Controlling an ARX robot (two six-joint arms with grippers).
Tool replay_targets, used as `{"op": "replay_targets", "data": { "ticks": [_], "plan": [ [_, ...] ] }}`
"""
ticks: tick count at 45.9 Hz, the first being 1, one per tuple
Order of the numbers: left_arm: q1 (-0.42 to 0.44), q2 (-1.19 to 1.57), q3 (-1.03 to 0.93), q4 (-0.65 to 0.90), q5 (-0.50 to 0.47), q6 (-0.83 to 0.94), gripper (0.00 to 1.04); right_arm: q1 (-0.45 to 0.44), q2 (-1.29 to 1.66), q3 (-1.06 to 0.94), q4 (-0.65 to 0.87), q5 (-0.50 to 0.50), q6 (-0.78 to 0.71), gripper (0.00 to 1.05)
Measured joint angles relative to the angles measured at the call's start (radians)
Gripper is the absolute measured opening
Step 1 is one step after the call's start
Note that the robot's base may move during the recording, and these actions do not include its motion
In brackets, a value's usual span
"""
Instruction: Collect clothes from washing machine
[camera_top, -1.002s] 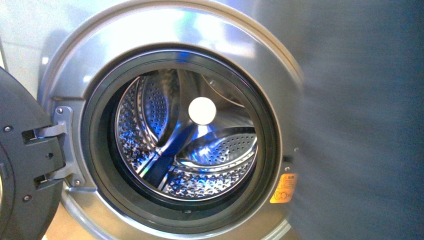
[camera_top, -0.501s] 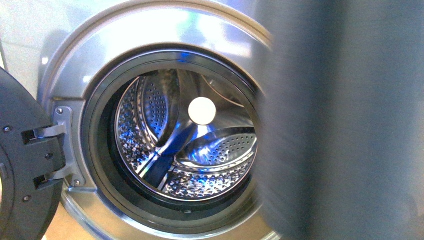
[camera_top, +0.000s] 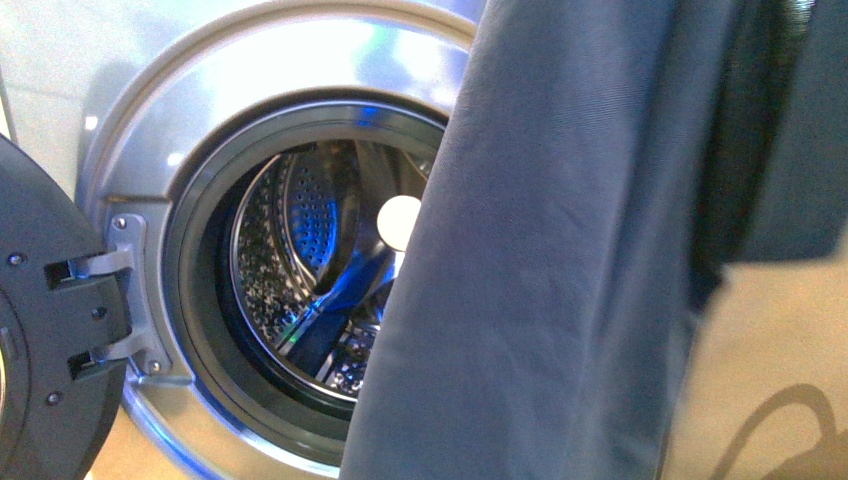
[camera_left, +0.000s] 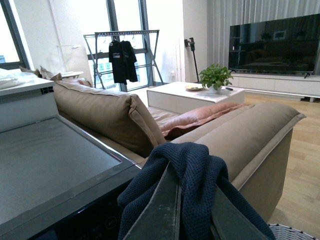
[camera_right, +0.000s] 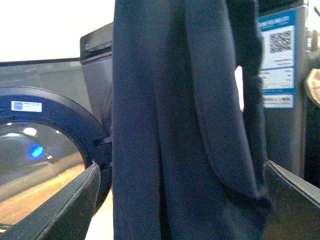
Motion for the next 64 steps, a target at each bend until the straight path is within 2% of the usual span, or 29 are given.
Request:
{"op": "replay_targets", "data": {
  "ticks": [8, 28, 46, 64],
  "plan": [
    [0.0, 0.0, 0.0, 0.0, 0.0, 0.0, 0.05, 0.2, 0.214, 0.146, 0.069, 0.067, -0.084, 0.97],
    [0.0, 0.0, 0.0, 0.0, 0.0, 0.0, 0.05, 0.433, 0.662, 0.367, 0.246, 0.312, -0.215, 0.97],
    [0.0, 0.0, 0.0, 0.0, 0.0, 0.0, 0.05, 0.439, 0.92, 0.548, 0.229, 0.435, -0.314, 0.97],
    [0.0, 0.0, 0.0, 0.0, -0.004, 0.0, 0.05, 0.472, 1.064, 0.711, 0.117, 0.445, -0.329, 0.97]
  ]
}}
